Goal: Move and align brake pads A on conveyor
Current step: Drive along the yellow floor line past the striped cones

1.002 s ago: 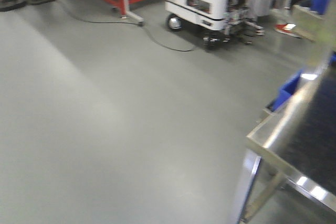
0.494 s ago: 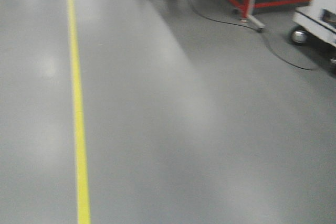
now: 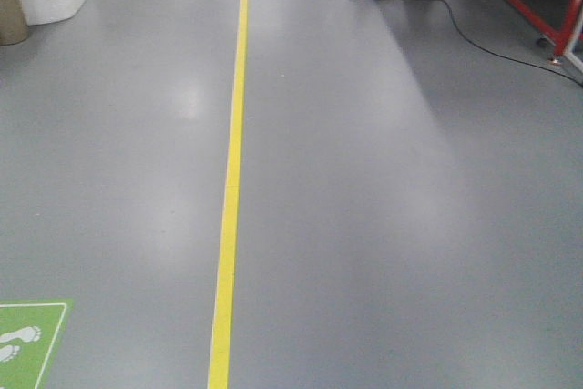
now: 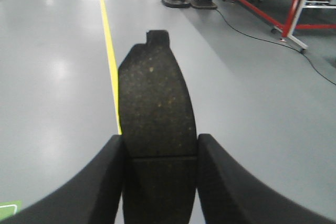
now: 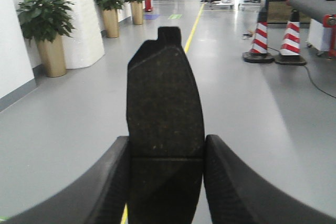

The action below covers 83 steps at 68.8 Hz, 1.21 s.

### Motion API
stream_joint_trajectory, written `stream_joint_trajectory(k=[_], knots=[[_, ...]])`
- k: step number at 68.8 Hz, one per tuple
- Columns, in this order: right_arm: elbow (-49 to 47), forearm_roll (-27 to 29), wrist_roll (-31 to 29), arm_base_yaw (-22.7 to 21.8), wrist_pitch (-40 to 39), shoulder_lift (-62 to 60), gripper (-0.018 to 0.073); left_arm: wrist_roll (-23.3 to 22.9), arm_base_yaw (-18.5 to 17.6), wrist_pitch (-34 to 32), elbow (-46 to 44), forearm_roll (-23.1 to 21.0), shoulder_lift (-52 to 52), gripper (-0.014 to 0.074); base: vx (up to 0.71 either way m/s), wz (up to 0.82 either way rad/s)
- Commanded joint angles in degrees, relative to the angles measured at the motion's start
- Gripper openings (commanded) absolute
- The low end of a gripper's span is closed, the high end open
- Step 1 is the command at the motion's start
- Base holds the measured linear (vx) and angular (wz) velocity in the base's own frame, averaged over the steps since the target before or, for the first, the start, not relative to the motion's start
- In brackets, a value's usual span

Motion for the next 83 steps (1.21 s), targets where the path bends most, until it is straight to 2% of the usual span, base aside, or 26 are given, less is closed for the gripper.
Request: stream_joint_trajectory(k=[1, 35, 83], knots=[[-1.80, -0.88, -0.26, -0.28, -5.57, 0.46, -0.0004, 0.01, -0.06, -5.41, -1.63, 0.66, 0.50, -0.0006, 0.21, 0.29], [-1.80, -0.88, -0.26, -0.28, -5.57, 0.46, -0.0004, 0.01, -0.06, -5.41, -1.63, 0.66, 0.50, -0.0006, 0.37, 0.11], [-1.80, -0.88, -0.26, -0.28, -5.57, 0.46, -0.0004, 0.01, -0.06, -5.42, -1.63, 0.66, 0.50, -0.0006, 0.61, -0.02]])
